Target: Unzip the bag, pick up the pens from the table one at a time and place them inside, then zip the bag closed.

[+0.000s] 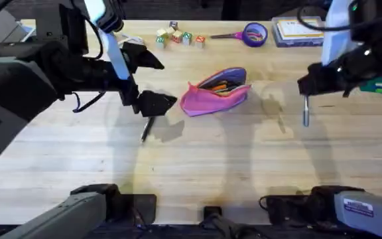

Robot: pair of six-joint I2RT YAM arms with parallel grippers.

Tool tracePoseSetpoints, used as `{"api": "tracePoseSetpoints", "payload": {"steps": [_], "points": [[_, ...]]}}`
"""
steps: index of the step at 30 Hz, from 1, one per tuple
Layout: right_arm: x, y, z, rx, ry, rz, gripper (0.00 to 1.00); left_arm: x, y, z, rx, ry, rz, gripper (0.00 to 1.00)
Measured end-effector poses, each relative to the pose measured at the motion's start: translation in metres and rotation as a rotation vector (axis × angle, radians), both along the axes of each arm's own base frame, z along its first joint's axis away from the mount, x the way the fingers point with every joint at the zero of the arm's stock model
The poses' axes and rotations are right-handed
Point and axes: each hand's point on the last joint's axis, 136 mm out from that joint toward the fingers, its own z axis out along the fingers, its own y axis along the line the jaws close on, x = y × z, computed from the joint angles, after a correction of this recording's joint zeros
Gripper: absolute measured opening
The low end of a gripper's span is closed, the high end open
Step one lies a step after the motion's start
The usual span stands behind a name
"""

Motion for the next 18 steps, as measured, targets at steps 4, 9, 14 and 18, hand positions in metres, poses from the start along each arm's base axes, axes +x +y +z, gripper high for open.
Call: {"api": "tracePoseSetpoints", "payload": {"steps": [4,9,14,18], "points": [[0.02,0.0,0.02,-0.007,-0.086,0.016,0.032,0.0,0.0,0.0,0.0,0.0,0.0,0.993],[0.045,0.013,0.039,-0.022,-0.199,0.087,0.033,0.0,0.0,0.0,0.0,0.0,0.0,0.993],[0.067,0.045,0.054,-0.041,-0.305,0.229,0.033,0.0,0.0,0.0,0.0,0.0,0.0,0.993],[0.077,0.091,0.066,-0.061,-0.383,0.498,0.033,0.0,0.0,0.0,0.0,0.0,0.0,0.993]]}}
